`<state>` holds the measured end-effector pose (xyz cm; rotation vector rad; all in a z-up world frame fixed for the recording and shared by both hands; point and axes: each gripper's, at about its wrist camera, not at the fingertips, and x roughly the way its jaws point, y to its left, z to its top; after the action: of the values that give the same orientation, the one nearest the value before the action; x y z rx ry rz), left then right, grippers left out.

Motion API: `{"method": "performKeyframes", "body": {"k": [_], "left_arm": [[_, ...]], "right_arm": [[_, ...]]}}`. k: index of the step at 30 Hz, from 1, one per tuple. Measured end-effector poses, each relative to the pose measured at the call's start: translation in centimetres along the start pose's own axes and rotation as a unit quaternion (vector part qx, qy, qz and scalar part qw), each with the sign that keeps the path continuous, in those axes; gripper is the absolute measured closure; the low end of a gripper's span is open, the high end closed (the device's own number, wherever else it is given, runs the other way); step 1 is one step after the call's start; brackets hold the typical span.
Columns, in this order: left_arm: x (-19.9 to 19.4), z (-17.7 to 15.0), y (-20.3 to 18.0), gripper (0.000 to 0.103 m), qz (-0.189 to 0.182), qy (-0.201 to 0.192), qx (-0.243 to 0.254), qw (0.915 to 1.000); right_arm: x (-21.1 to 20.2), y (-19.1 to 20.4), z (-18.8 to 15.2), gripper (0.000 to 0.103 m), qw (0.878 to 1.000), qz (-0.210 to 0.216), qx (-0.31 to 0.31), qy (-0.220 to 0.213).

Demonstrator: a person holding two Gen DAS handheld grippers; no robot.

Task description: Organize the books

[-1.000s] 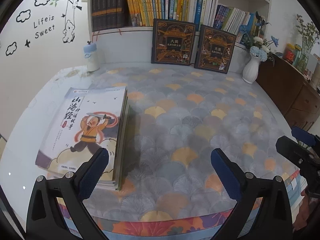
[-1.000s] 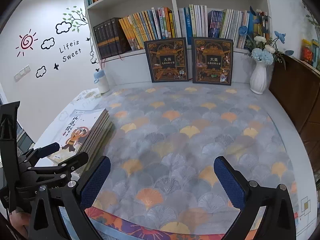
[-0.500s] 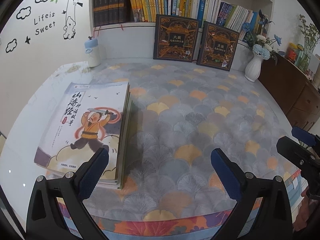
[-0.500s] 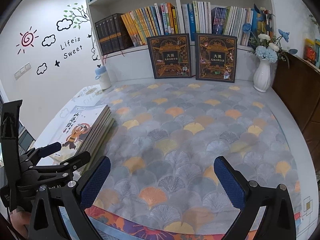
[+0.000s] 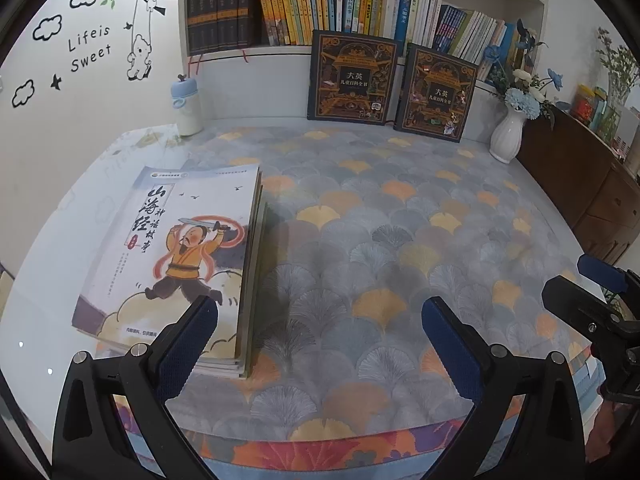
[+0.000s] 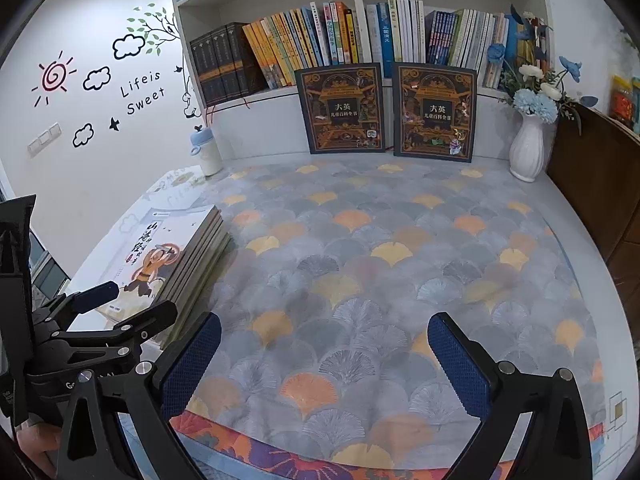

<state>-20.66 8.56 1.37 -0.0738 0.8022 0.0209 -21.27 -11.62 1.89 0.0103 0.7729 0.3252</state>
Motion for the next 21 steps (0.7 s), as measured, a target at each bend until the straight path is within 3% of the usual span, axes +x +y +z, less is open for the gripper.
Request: {"method": "performKeyframes", "body": {"k": [21], "left_arm": [[-0.01, 0.19, 0.37, 0.001, -0.001, 0.001, -0.003, 1.0000]], "right_arm": [[0.63, -0.11, -0.17, 0.000, 1.000, 0.000, 0.009, 0.009]]}}
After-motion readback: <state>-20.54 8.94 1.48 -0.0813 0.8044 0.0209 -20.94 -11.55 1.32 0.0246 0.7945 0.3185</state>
